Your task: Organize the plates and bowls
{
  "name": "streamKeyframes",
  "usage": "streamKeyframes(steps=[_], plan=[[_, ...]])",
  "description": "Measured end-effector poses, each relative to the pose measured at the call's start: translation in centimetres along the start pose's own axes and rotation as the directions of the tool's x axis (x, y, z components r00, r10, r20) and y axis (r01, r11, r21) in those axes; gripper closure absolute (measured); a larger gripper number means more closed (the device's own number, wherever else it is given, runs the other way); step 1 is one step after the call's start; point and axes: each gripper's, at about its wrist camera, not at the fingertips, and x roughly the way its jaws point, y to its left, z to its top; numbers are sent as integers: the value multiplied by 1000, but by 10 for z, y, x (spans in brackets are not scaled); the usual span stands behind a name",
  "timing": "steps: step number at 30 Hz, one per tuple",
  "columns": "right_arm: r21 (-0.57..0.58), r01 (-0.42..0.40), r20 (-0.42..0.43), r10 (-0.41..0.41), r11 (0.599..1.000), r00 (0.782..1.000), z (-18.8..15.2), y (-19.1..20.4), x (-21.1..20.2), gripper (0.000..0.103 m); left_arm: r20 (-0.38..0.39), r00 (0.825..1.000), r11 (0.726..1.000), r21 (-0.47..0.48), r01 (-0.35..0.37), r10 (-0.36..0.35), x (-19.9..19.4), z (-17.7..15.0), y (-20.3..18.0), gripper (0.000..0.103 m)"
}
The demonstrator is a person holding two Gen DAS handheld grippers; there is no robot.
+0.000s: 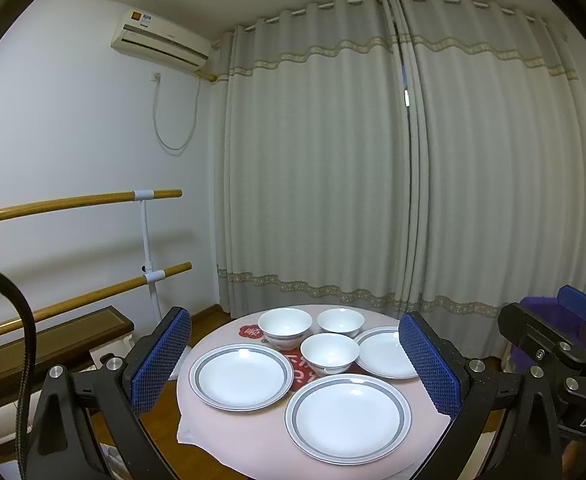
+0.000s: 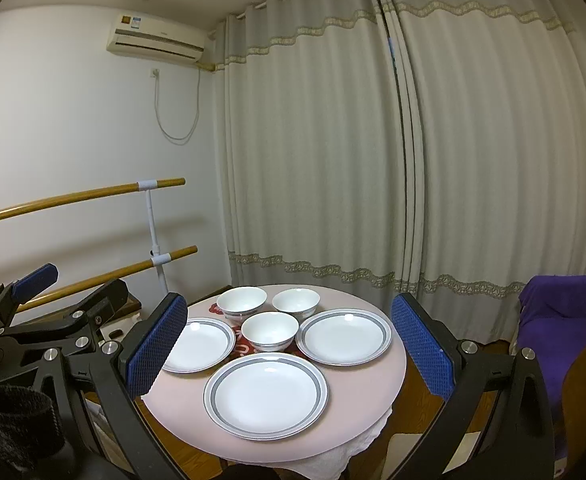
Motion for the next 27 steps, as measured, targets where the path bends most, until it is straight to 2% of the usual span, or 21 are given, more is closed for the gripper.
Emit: streamKeyframes(steps=[27], plan=[[5,-4,12,4,1000,1000,-4,0,-2,0,25,1000,1000,-3,-9,9,-2,-4,0,1]])
